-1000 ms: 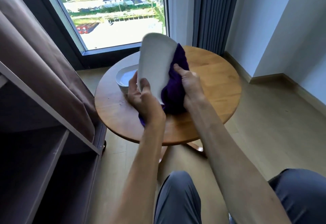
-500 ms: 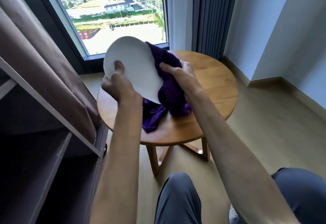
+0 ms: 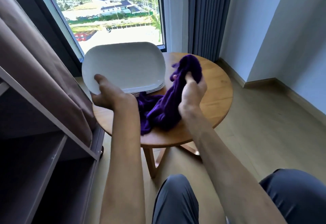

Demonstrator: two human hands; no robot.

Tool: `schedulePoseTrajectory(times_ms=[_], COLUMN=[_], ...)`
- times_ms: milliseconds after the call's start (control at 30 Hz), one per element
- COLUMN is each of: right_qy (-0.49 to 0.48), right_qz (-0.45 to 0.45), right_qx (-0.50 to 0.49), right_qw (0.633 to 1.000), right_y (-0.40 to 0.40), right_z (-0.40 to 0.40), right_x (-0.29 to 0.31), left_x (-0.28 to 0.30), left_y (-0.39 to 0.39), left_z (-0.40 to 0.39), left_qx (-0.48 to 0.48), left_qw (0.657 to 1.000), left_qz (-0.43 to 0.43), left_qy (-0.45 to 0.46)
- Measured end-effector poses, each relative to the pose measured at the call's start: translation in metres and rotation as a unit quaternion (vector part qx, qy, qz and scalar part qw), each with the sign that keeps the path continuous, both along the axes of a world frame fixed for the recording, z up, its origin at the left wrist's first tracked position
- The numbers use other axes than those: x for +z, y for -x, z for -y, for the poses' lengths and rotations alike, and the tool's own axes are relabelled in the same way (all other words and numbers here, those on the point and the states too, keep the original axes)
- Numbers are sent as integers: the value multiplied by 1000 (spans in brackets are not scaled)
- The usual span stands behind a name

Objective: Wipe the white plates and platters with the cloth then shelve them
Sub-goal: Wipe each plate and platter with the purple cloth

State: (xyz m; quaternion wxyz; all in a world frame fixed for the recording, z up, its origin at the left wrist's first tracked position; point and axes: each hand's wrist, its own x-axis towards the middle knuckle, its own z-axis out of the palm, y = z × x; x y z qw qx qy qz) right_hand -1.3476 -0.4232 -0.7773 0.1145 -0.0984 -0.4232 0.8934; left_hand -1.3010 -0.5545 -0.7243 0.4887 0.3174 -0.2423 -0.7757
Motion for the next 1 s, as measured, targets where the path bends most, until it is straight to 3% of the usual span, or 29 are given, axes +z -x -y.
schedulePoseTrajectory(times_ms=[67, 100, 200, 233, 300, 367, 400, 467, 533, 633, 800, 1000], right_qy=[-69, -159, -476, -496, -409, -248, -205, -212, -196, -121, -139, -126], right_qz=[47, 79, 121, 93, -16, -85, -102, -133, -141, -126, -119, -155], right_qx=[-15, 14, 92, 72, 72, 187, 232, 240, 225, 285, 328, 424], right_qw=[996, 984, 866, 861, 910, 947, 945, 938, 944, 942, 927, 883], right_y=[22, 31, 38, 34, 14, -2, -9, -22, -31, -44, -80, -130], right_z=[-14, -21, -30, -29, -22, -5, 5, 29, 55, 102, 175, 260], right_x=[0, -1, 0, 3, 17, 29, 32, 38, 43, 52, 52, 85], left_x=[0, 1, -2, -3, -3, -2, 0, 4, 11, 18, 21, 35], left_y=[-6, -10, -14, -13, -13, -12, -14, -22, -39, -71, -127, -196], left_z=[7, 5, -1, -3, -6, -3, -1, 6, 13, 37, 90, 150], left_qx=[-44, -71, -81, -65, -26, 8, 18, 43, 71, 137, 222, 319], left_qw=[999, 997, 996, 997, 998, 997, 996, 991, 979, 949, 900, 769], left_qz=[11, 14, 9, 8, -8, -30, -42, -45, -6, 46, 171, 366], left_qy=[1, 7, 27, 35, 50, 70, 77, 116, 192, 280, 334, 415])
